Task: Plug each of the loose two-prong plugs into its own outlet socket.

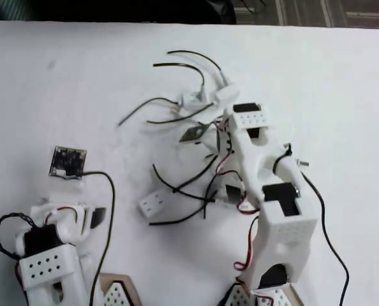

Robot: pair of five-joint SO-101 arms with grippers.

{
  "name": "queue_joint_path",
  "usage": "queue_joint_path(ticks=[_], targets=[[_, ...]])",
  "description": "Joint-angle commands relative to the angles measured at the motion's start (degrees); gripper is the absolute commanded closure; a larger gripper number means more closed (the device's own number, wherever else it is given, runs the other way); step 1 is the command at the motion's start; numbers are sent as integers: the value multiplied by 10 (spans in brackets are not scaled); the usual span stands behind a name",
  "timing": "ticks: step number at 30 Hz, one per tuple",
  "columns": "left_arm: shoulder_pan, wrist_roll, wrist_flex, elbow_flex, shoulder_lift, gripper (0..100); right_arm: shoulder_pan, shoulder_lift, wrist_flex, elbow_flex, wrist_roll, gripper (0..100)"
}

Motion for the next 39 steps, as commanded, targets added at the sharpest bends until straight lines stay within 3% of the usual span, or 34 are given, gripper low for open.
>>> queue_joint_path(ticks=[1,9,21,27,33,39], targets=[[-5,-4,-9,-3,-8,669,-4,-73,29,7,3,981],[-5,-4,-9,-3,-8,669,-22,-212,-19,143,3,981],[-5,-4,-9,-2,-8,669,-24,-348,-390,452,3,981],[-5,-4,-9,-2,-8,669,-29,-376,-362,465,3,972],[-5,-4,-9,-2,-8,669,-29,-371,-266,409,3,841],[-5,-4,-9,-2,-8,669,-85,-371,-258,392,3,841]])
